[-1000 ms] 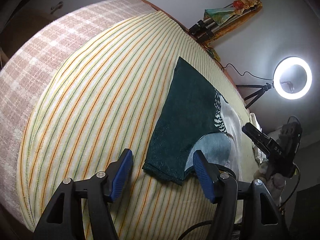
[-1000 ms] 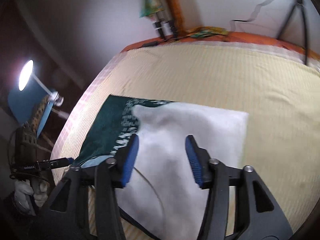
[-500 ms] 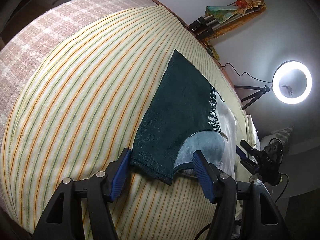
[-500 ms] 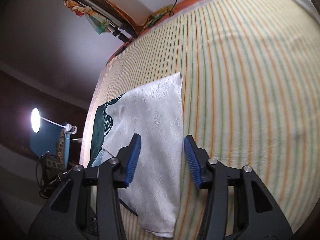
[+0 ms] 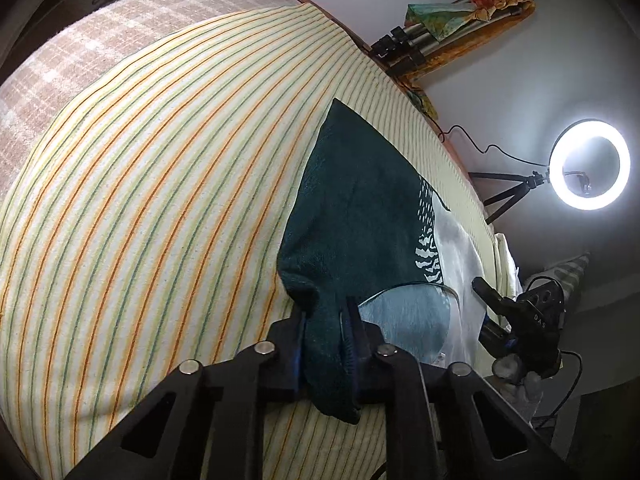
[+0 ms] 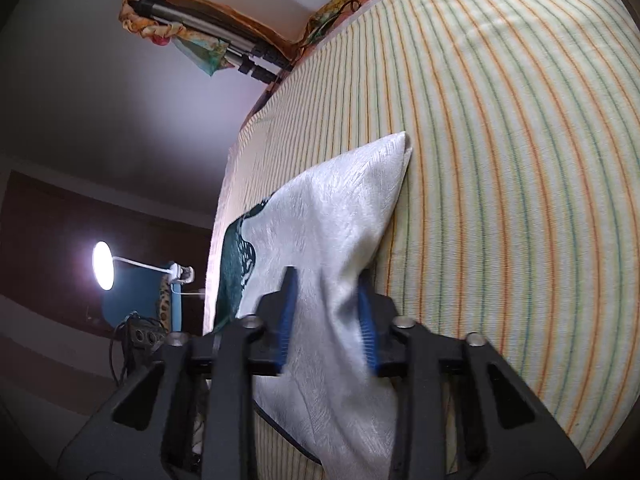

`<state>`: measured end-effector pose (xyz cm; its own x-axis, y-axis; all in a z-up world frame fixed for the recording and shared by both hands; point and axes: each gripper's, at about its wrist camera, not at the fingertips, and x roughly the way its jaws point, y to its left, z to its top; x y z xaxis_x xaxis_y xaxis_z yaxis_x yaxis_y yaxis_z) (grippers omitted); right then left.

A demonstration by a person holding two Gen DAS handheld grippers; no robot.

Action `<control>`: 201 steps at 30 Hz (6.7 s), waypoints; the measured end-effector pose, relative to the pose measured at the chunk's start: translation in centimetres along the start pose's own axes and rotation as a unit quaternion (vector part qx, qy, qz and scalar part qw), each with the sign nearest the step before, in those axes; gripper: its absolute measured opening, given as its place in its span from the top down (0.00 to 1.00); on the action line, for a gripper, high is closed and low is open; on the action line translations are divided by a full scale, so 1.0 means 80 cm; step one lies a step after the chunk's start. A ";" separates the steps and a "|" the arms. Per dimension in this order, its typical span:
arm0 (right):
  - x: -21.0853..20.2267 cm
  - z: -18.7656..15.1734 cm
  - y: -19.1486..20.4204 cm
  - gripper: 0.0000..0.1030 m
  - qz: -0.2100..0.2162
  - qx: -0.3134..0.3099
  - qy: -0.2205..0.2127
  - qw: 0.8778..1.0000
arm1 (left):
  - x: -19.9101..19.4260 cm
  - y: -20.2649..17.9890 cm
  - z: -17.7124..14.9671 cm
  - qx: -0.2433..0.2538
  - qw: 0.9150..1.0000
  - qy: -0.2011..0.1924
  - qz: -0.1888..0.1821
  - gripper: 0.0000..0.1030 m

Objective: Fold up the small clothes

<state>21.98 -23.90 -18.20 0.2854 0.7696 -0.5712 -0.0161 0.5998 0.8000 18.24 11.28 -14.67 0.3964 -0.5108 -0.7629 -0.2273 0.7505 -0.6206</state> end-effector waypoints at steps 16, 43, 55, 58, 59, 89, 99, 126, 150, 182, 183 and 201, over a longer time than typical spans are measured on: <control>-0.023 0.004 0.087 0.95 -0.078 -0.139 -0.030 0.987 | -0.033 -0.059 -0.004 0.074 0.995 -0.046 -0.044 0.97; -0.026 0.016 -0.023 0.53 -0.005 -0.024 0.005 1.000 | 0.017 -0.015 0.016 0.041 0.999 -0.001 -0.029 0.34; 0.010 0.017 0.053 0.94 -0.082 -0.121 -0.002 0.989 | 0.031 -0.038 0.029 0.070 0.997 -0.016 -0.004 0.99; -0.010 0.019 0.072 0.94 -0.088 -0.146 -0.023 0.985 | 0.015 -0.054 0.026 0.093 0.995 -0.034 -0.007 0.99; -0.017 0.020 0.074 0.94 -0.087 -0.149 -0.027 0.985 | 0.011 -0.058 0.024 0.096 0.995 -0.038 -0.011 0.99; -0.294 0.059 -0.006 0.94 -0.196 -0.169 -0.140 0.956 | 0.133 -0.330 -0.010 0.236 0.967 -0.007 -0.097 0.99; -0.390 0.117 -0.057 0.94 -0.252 -0.170 -0.185 0.934 | 0.225 -0.465 -0.018 0.293 0.948 -0.003 -0.123 0.99; -0.457 0.221 -0.200 0.43 -0.404 -0.145 -0.206 0.879 | 0.380 -0.592 -0.066 0.394 0.916 0.004 -0.076 0.17; -0.488 0.111 -0.065 0.17 -0.380 -0.167 -0.260 0.872 | 0.212 -0.579 -0.113 0.426 0.901 -0.075 -0.041 0.00; -0.424 -0.119 0.048 0.00 -0.372 -0.126 -0.327 0.860 | 0.034 -0.463 -0.214 0.472 0.870 -0.142 -0.013 0.00; -0.421 -0.121 0.046 0.00 -0.375 -0.123 -0.326 0.859 | 0.031 -0.460 -0.217 0.475 0.868 -0.143 -0.015 0.00; -0.391 -0.155 0.025 0.00 -0.389 -0.098 -0.342 0.849 | 0.039 -0.428 -0.243 0.494 0.859 -0.135 -0.002 0.00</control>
<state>1.12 -44.06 -1.01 0.7721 -0.1452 -0.6187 0.2931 0.9452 0.1441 9.94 -24.18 0.63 0.6174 -0.4985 -0.6086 0.5878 0.8064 -0.0642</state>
